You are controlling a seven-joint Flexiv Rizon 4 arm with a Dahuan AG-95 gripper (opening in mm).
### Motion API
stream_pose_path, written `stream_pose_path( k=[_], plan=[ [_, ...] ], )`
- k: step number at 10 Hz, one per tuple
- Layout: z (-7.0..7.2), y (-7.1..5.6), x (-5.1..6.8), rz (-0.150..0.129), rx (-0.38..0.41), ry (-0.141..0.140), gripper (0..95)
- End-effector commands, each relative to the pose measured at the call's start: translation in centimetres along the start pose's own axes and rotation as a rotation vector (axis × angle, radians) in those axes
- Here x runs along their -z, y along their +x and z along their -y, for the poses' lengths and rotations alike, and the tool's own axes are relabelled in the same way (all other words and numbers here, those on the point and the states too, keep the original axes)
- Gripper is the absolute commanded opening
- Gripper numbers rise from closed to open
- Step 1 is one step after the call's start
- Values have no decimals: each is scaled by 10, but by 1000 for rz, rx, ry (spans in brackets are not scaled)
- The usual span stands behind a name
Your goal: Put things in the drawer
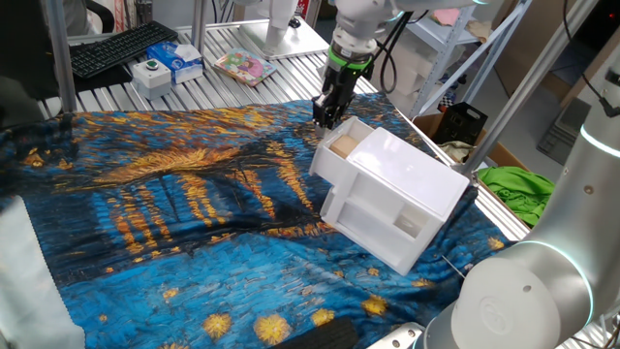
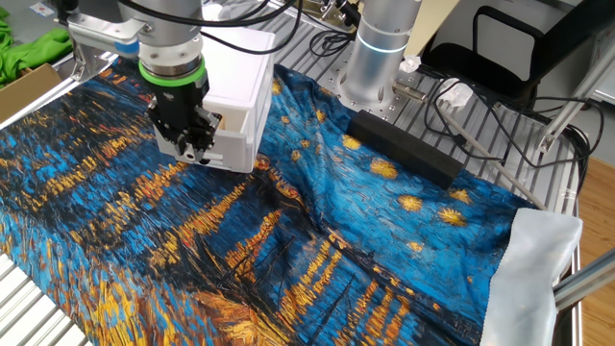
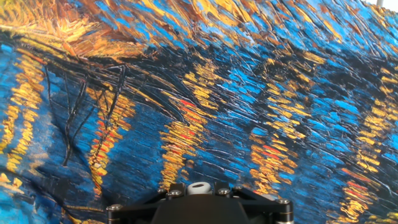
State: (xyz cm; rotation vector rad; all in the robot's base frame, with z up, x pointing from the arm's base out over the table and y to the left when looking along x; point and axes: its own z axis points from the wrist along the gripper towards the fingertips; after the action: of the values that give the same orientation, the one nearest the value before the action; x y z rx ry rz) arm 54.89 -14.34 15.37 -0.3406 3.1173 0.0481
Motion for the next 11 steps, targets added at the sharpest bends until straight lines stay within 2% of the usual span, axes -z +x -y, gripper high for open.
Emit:
stream_pose_path(
  k=[1,11],
  plan=[
    [1,6,0,7,5,1,0],
    [6,35,1,27,19,6,0]
  ],
)
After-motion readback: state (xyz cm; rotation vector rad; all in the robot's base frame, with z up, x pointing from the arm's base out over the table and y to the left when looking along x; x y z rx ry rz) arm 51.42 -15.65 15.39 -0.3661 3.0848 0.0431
